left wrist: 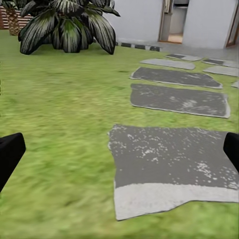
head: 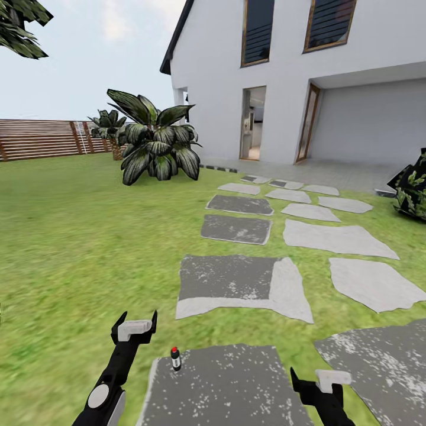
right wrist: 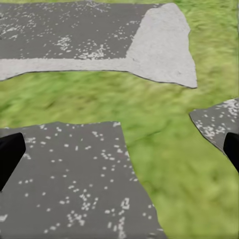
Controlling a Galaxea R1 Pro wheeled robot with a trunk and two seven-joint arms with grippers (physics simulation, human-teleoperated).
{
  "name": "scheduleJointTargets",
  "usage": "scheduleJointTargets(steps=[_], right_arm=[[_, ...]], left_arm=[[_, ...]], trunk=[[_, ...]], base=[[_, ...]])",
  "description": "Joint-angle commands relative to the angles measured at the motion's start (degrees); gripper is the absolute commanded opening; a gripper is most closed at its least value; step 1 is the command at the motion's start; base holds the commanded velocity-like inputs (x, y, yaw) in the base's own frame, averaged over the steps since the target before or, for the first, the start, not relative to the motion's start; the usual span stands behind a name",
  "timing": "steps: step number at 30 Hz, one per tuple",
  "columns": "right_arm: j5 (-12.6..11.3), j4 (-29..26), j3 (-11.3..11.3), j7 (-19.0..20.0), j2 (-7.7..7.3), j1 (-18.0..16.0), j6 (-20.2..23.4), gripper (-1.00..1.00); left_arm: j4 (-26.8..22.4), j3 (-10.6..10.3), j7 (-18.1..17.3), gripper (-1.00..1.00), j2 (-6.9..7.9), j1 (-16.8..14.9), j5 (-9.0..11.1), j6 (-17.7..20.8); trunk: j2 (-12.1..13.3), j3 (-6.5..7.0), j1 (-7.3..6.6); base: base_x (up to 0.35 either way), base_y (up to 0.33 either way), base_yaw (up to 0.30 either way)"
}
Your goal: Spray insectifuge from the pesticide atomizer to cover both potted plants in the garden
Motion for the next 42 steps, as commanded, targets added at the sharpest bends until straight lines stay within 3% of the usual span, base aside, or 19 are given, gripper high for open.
scheduleJointTargets(steps=[1,19,42], right_arm=[[0.0,0.0,0.0,0.0,0.00,0.0,0.0,1.00],[0.0,0.0,0.0,0.4,-0.05,0.0,0.1,1.00],[-0.1,0.0,0.0,0.3,-0.05,0.0,0.1,1.00]], left_arm=[[0.0,0.0,0.0,1.00,0.00,0.0,0.3,-0.2],[0.0,0.0,0.0,1.00,0.00,0.0,0.2,-0.2],[0.0,0.0,0.0,1.00,0.00,0.0,0.2,-0.2]], trunk=[[0.0,-0.05,-0.01],[0.0,0.63,-0.01],[0.0,0.29,-0.01]], base=[[0.000,0.153,-0.001],[0.000,0.269,-0.127],[0.049,0.244,-0.292]])
